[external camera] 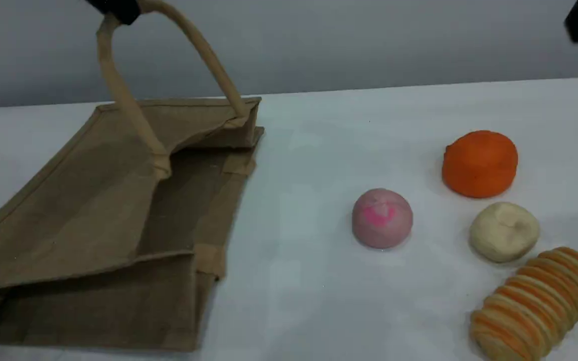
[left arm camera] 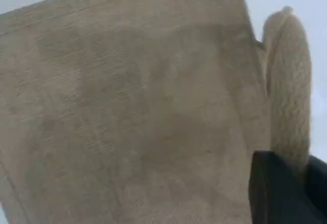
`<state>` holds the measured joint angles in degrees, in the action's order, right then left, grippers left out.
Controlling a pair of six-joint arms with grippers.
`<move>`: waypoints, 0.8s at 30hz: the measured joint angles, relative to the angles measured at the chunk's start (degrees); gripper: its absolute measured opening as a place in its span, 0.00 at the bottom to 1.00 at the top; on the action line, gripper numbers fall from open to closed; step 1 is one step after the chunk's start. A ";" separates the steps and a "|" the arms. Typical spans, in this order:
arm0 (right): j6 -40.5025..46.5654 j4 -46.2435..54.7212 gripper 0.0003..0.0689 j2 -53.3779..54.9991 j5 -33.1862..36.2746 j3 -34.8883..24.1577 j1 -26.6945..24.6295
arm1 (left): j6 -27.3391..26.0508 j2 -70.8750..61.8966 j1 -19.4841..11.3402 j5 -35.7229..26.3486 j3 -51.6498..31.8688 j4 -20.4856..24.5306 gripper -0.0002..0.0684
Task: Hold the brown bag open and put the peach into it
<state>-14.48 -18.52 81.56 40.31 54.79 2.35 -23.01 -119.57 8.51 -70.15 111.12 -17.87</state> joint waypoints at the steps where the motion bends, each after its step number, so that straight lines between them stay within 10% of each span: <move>1: -0.81 -0.93 0.85 0.85 -0.07 0.00 0.00 | -1.06 0.34 0.21 0.06 0.00 -0.84 0.14; 24: -5.09 -3.11 0.85 23.09 -12.57 0.00 18.71 | -2.86 10.00 0.82 0.04 -0.05 -3.58 0.14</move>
<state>-19.57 -21.63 104.65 27.73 54.79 21.06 -25.87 -109.57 9.33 -70.11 111.07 -21.46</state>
